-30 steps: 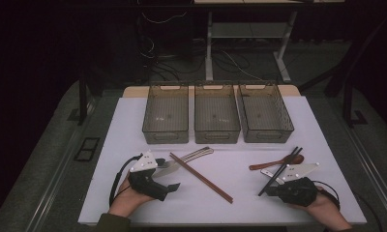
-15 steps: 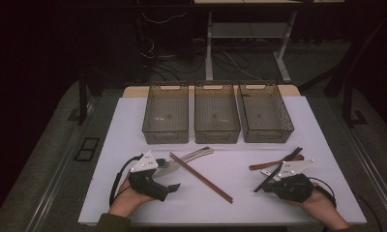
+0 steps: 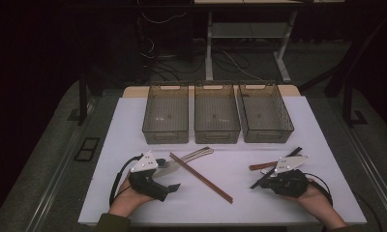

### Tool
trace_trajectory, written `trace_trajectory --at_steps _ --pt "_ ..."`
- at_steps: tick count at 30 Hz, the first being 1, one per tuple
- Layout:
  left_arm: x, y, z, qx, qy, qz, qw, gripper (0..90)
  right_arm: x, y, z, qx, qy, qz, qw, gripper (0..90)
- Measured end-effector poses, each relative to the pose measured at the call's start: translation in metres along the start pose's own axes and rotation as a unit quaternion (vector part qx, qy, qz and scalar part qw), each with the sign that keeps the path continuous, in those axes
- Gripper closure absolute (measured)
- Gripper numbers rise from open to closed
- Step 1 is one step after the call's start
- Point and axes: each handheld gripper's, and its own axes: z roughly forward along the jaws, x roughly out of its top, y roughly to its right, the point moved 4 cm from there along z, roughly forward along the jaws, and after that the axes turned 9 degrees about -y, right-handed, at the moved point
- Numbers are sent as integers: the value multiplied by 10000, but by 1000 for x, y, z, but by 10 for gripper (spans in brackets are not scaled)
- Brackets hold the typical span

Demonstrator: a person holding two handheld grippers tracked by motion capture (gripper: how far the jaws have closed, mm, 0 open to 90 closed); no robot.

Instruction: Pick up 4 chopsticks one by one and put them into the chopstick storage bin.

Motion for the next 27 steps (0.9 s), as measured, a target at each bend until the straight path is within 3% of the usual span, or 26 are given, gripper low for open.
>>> trace_trajectory --at_steps 27 --pt "0 0 0 -10 30 -15 10000 0 29 10 18 -29 -9 -14 10000 891"
